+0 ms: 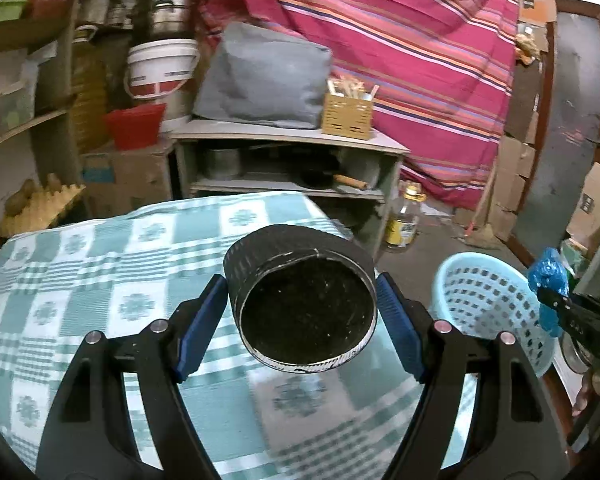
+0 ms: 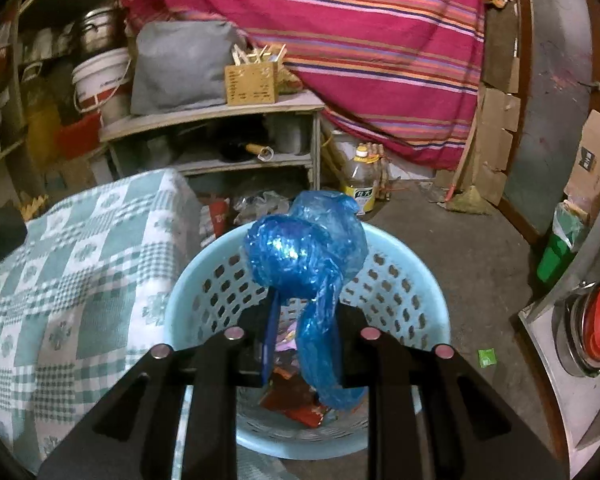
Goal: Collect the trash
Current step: 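Carry the black cup and blue bag over the blue basket, then open both tools to drop the cup and bag into the basket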
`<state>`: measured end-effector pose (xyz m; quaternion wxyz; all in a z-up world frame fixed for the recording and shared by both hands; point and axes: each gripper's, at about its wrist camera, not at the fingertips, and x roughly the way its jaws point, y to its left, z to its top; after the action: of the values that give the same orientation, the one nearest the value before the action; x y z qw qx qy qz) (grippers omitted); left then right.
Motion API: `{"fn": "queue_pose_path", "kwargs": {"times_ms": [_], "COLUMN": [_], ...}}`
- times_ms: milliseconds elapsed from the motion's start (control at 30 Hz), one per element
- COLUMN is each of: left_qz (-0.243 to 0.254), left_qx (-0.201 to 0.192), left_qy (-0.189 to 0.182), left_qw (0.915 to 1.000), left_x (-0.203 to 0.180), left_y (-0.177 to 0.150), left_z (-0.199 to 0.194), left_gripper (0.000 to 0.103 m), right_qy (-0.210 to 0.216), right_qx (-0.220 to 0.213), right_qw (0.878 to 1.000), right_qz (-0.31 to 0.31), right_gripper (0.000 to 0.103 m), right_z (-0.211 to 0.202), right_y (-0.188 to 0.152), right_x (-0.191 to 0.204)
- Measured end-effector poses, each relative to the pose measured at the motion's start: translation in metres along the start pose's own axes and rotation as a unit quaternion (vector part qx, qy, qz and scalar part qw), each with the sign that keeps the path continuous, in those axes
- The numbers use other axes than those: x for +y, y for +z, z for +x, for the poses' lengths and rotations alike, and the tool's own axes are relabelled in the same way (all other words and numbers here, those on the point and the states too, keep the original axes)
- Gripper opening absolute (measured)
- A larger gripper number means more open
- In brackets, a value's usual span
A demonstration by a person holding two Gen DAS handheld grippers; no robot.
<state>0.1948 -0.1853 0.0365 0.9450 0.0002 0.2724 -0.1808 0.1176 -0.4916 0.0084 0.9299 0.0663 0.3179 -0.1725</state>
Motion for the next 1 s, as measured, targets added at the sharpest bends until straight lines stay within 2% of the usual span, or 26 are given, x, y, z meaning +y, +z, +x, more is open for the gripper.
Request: {"fn": "queue_pose_path", "kwargs": {"times_ms": [333,667,1000], "left_qz": [0.032,0.079,0.081], "left_qx": [0.009,0.021,0.036], "left_qy": [-0.046,-0.071,-0.1], "left_qw": [0.9984,0.9941,0.9911], "left_x": [-0.075,-0.146,-0.19], "left_y": [-0.004,-0.013,-0.018], "left_z": [0.031,0.064,0.091], "left_gripper": [0.074,0.074,0.074], "right_qy": [0.0,-0.004,-0.007], "right_qx": [-0.002,0.005,0.017], "right_qw": [1.0,0.999,0.998], "right_qz": [0.02,0.044,0.065], "right_gripper": [0.022,0.022,0.022], "right_z": [0.001,0.015,0.031], "right_y": [0.002,0.003,0.003], "right_x": [-0.028,-0.057,-0.078]}}
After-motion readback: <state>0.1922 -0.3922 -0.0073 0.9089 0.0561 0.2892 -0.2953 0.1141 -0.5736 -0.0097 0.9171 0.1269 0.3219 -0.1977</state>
